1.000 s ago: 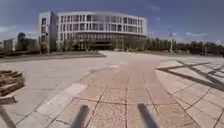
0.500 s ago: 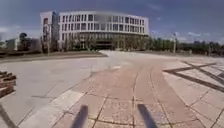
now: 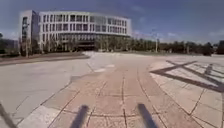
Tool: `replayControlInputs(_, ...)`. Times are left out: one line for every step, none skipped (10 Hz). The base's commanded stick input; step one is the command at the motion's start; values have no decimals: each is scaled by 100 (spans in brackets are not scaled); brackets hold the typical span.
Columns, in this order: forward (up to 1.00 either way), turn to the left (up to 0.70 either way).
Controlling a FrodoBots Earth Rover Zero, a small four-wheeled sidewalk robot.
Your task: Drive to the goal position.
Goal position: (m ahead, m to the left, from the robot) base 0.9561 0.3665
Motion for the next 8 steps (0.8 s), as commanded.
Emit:
replayControlInputs(70,-25)
replayControlInputs(70,-23)
replayControlInputs(70,-20)
replayControlInputs(70,0)
replayControlInputs(70,0)
replayControlInputs(70,-8)
replayControlInputs(70,-35)
replayControlInputs(70,-35)
